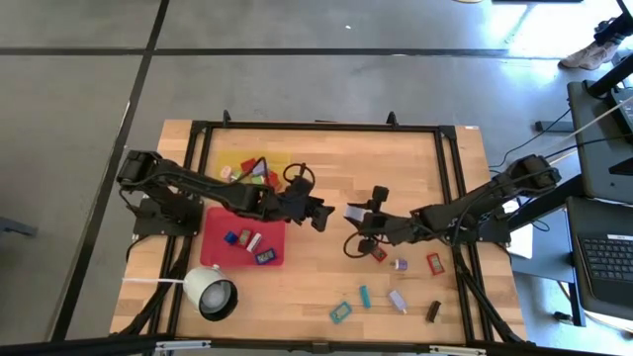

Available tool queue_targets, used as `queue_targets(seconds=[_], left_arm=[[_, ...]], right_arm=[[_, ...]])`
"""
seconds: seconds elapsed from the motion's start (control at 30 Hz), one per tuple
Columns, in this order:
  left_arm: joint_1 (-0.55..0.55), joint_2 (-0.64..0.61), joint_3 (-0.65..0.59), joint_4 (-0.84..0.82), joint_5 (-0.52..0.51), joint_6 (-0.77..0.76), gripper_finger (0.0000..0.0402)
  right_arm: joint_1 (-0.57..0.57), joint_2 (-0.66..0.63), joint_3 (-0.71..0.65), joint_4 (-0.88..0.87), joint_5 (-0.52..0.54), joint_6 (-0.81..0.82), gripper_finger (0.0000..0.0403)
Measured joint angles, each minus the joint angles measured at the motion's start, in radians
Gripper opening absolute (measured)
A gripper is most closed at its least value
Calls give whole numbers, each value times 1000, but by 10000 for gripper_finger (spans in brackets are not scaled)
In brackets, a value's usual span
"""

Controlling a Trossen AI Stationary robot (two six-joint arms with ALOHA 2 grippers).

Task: Pick & Place Office items
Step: Put the white timer into the red bin

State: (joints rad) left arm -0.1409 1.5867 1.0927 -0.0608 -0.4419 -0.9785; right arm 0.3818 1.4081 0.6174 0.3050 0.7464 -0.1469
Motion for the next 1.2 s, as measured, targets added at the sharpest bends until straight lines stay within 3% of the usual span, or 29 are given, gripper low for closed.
queue_targets(seconds=[0.17, 0.53, 0.83, 1.0, 1.2], left_arm=[[1, 0, 0, -3, 21, -2, 240], [22, 0, 0, -9, 56, -3, 240], [27, 0, 0, -25, 79, 28, 237], [26, 0, 0, -25, 63, 81, 208], [30, 0, 0, -32, 60, 110, 139]], right_arm=[[-46, 37, 13, 69, -3, -22, 163], [-64, 209, 195, 68, 0, -88, 164], [-64, 267, 269, 57, 93, -157, 164], [-64, 268, 272, 58, 85, -172, 164], [-64, 268, 272, 72, 85, -213, 164]])
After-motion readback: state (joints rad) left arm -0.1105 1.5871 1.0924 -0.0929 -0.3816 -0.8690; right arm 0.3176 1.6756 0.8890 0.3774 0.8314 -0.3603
